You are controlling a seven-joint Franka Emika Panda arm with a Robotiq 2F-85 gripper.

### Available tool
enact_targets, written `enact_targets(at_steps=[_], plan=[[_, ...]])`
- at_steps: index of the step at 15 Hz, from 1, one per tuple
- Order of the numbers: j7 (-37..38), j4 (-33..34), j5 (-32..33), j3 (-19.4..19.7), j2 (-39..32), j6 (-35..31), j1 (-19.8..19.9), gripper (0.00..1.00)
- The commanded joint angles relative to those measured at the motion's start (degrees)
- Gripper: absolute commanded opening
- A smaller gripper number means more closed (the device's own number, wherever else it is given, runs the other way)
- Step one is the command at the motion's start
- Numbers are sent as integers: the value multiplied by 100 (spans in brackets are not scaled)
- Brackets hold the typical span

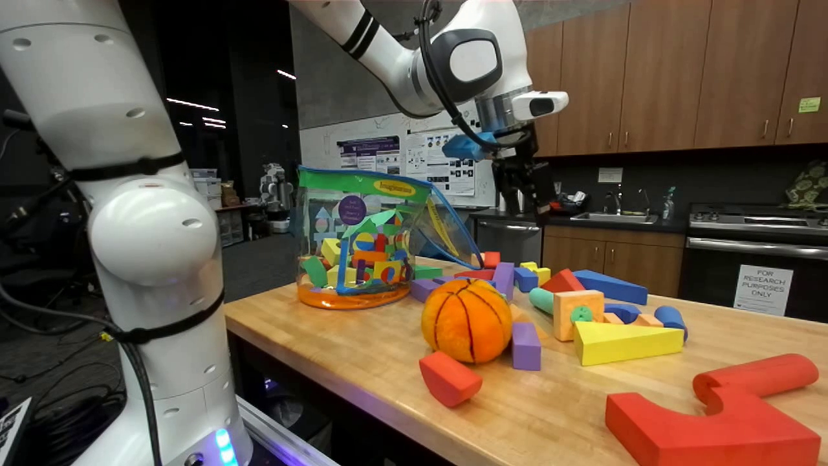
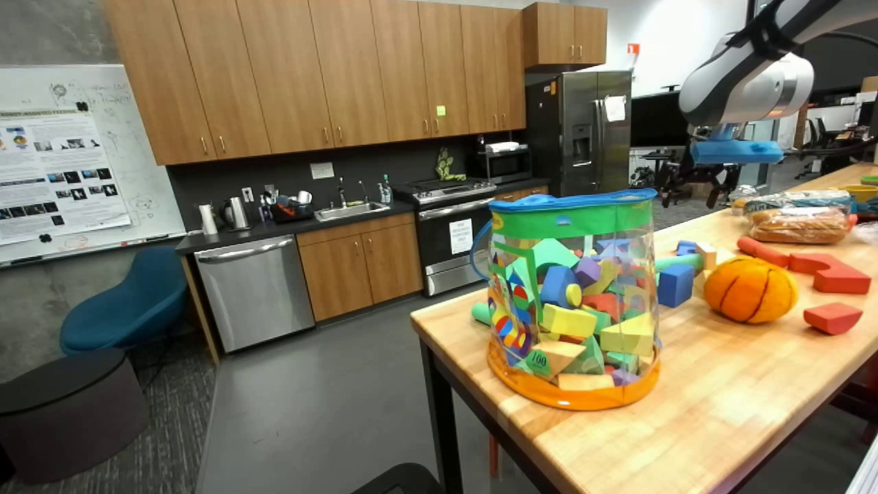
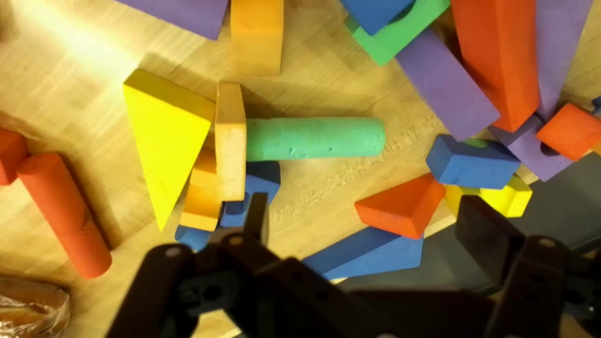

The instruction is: Take the green cylinder out of the bag and put the blue block in the bag.

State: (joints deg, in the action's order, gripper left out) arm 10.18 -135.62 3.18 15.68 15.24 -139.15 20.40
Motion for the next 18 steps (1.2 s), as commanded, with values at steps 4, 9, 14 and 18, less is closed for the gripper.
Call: enact_targets(at_steps=[4,9,14,18], plan=[[-262,-167,-61,27,-5,974,-100,100],[-237,-311,11,-132,28,1245,-250,100],[-108,-359,185,-401,-7,1104,-451,100],[-76,-439,141,-426,-109,885,-493,100]])
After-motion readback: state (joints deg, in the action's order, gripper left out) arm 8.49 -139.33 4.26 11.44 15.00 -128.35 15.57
